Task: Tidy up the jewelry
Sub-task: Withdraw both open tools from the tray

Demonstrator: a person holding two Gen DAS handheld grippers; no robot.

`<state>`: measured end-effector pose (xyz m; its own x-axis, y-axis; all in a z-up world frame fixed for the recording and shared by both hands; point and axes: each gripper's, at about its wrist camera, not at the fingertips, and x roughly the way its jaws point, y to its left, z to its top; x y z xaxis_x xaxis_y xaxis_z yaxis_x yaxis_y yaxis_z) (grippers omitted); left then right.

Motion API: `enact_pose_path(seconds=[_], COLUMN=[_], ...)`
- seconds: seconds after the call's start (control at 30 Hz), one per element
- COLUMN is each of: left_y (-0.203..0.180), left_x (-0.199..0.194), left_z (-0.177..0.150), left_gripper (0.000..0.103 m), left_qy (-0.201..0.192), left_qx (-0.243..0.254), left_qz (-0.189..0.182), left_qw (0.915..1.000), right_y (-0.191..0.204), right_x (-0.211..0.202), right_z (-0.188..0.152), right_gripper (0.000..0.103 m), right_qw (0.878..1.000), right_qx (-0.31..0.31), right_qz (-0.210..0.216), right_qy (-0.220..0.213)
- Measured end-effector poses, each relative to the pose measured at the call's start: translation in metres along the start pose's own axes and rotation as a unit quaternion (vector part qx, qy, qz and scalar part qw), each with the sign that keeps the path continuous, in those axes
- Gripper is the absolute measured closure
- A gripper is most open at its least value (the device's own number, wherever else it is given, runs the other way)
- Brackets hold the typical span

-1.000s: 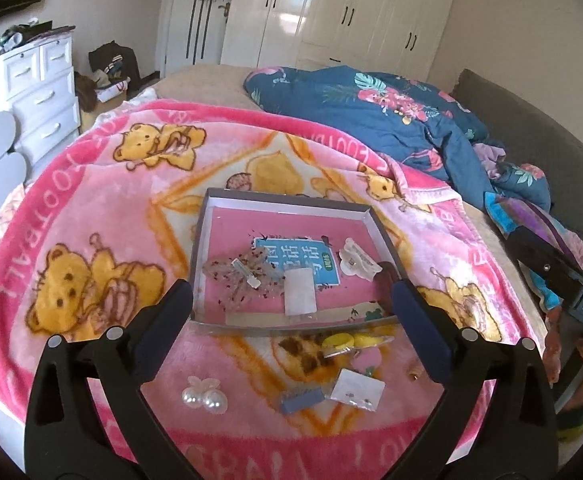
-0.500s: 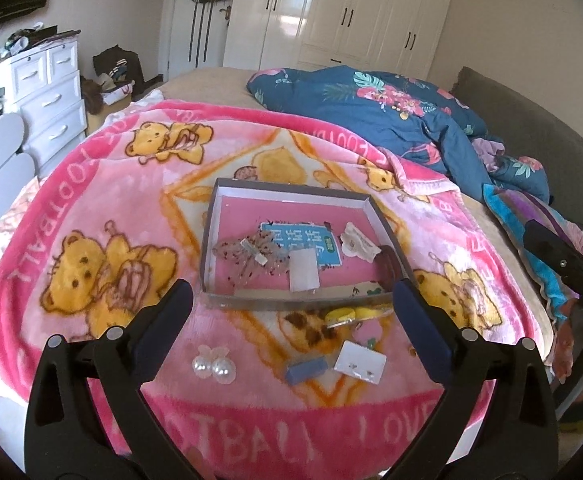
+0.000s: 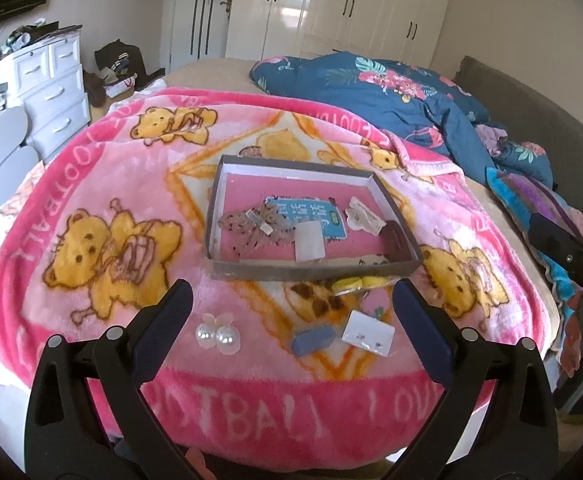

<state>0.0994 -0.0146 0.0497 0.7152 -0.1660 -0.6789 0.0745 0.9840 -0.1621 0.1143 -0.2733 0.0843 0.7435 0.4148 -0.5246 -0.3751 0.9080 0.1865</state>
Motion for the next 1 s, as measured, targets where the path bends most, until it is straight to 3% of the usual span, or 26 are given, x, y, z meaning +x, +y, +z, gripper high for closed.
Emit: enact_pose_path(seconds=[1.0], left_y=[-0.005], left_x=[0.039], left_z=[-0.059], left_gripper=[0.009], left_qy=[0.077], left_qx=[0.025], left_qz=[0.009], left_qw=[0.9967], right_y=[-0.003], right_x=[0.032], right_z=[-0.063], right_gripper=[0.011], right_qw=[0.996], right_qx=[0.005], right_qz=[0.007], right_qy=[0.085])
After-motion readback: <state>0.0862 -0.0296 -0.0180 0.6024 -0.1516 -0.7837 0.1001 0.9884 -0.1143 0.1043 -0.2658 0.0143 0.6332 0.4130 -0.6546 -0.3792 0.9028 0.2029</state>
